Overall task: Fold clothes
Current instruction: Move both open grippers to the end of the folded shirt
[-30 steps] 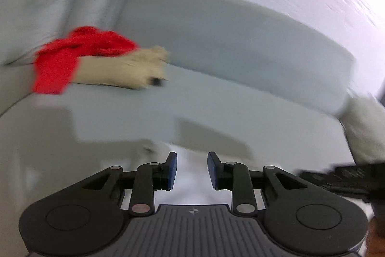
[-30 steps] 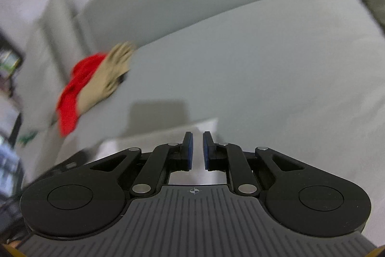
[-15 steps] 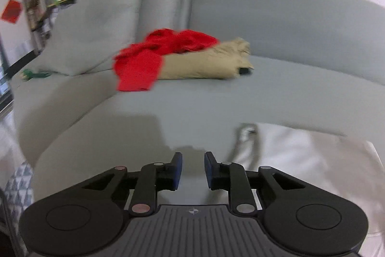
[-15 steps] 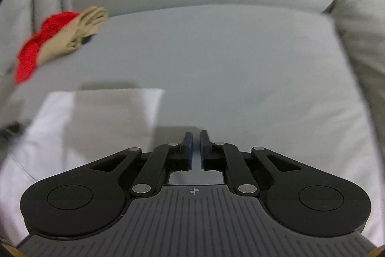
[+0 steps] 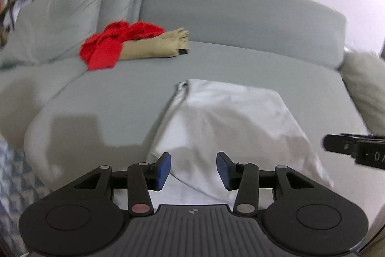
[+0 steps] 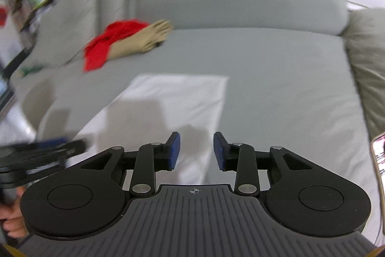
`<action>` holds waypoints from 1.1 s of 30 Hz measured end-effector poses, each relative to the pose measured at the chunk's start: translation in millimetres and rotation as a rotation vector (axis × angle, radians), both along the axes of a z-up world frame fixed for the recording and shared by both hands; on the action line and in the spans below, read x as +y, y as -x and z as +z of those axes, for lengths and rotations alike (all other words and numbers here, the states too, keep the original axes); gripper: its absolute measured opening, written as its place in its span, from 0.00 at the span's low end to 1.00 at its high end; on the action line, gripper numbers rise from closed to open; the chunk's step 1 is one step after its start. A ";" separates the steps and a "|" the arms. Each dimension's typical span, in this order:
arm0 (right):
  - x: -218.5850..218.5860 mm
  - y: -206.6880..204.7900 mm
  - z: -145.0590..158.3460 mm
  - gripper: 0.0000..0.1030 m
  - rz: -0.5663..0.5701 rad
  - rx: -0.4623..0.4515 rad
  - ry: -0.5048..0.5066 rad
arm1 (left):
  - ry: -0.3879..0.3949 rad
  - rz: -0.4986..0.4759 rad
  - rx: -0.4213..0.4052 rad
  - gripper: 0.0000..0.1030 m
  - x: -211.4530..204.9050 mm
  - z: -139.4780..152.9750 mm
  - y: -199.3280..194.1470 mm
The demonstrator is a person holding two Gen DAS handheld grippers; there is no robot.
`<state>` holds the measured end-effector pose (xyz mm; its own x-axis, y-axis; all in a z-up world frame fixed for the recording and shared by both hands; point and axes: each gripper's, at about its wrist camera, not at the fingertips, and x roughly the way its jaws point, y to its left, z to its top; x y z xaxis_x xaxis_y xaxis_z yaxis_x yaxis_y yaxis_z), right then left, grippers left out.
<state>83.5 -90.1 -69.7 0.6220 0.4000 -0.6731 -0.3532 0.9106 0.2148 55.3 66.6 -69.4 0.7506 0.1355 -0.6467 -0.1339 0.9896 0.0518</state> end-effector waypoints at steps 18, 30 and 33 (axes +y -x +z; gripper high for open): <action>14.5 21.3 -35.0 0.41 -0.035 0.106 0.077 | -0.039 -0.018 0.029 0.42 -5.8 -30.6 -10.0; -5.5 52.1 -7.3 0.68 0.004 0.199 0.163 | 0.420 -0.095 0.019 0.43 58.8 9.1 24.9; -27.9 48.9 2.9 0.72 -0.041 0.188 0.060 | 0.546 0.011 -0.055 0.50 96.1 18.7 14.8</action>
